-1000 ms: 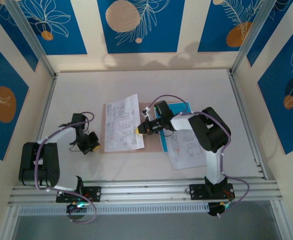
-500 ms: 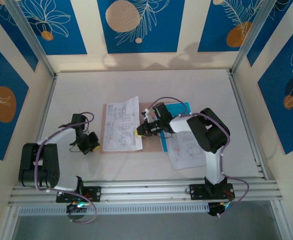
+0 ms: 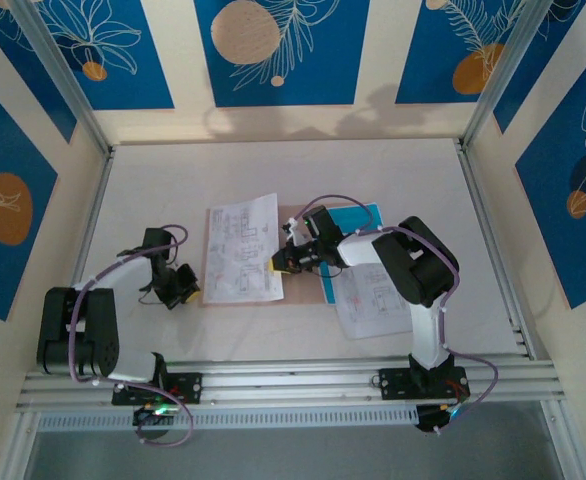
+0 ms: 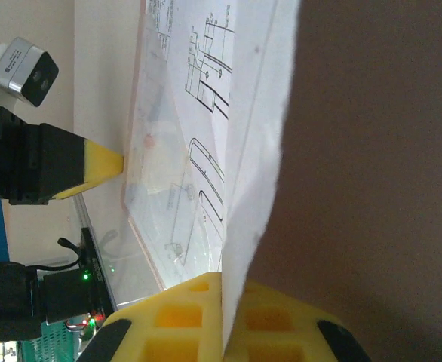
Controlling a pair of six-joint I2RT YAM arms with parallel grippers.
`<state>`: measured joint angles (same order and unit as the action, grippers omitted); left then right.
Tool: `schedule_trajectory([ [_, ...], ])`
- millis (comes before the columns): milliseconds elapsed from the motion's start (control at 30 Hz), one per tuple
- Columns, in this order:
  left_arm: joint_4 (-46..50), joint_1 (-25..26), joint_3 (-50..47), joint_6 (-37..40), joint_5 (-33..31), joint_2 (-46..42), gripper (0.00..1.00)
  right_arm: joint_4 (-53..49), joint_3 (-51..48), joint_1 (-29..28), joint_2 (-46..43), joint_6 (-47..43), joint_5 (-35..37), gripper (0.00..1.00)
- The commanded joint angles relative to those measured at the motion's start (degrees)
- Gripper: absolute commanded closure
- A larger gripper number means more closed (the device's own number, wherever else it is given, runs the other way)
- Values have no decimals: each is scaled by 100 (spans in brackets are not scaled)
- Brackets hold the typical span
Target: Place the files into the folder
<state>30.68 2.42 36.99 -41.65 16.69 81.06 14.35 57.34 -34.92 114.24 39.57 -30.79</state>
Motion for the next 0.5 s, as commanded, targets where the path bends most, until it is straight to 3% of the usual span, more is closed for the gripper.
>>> schedule_trajectory([
  [0, -70, 163, -212, -36, 369, 44, 100, 54, -31, -101, 96, 140, 13, 100],
  [467, -158, 233, -294, -124, 369, -19, 100, -346, 92, -207, 120, 20, 12, 100],
])
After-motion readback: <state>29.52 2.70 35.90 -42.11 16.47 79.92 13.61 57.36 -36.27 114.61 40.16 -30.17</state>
